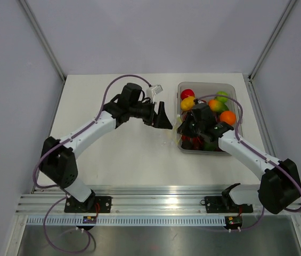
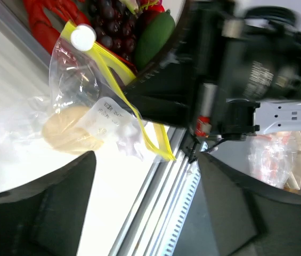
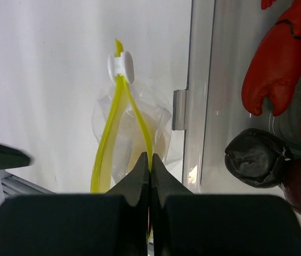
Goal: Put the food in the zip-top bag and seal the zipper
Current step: Place the fake food in the zipper food storage bag, then zip the zipper food storage bag at the center of the board.
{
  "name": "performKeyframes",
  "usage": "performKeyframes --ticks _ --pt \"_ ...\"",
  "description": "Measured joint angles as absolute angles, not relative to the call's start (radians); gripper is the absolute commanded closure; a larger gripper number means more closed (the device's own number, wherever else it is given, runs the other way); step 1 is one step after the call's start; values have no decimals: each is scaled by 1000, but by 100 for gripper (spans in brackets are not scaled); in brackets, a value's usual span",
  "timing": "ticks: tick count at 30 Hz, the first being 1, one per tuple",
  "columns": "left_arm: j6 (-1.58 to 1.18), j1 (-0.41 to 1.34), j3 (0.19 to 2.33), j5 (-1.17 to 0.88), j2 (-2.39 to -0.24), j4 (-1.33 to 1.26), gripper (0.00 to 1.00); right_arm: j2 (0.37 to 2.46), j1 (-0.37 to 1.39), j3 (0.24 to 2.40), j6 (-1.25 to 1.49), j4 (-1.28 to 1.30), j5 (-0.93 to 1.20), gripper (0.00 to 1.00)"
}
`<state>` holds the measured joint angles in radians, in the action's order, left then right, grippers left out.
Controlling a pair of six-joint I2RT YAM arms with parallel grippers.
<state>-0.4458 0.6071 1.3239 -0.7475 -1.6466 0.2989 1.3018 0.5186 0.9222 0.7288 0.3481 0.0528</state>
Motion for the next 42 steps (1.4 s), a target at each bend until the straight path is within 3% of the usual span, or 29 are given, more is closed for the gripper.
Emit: performKeyframes --ticks 2,6,10,12,17,27,42 --pt "-389 602 1324 -710 -1568 345 18 1304 519 925 709 344 78 100" --pt "-318 590 1315 -616 -1424 378 46 1304 517 928 639 331 163 100" --pt "-287 572 1278 -581 -1338 369 62 1304 517 945 529 326 282 100" --pt "-262 567 1264 -579 -1332 369 60 1304 517 965 471 331 347 100" --pt "-104 566 1198 -583 -1318 363 42 1312 517 1037 356 360 479 100" --pt "110 530 1021 -839 -1208 260 43 1316 517 1073 198 453 648 100" --pt "68 503 1021 -991 -1346 110 50 1318 517 1094 141 486 725 100"
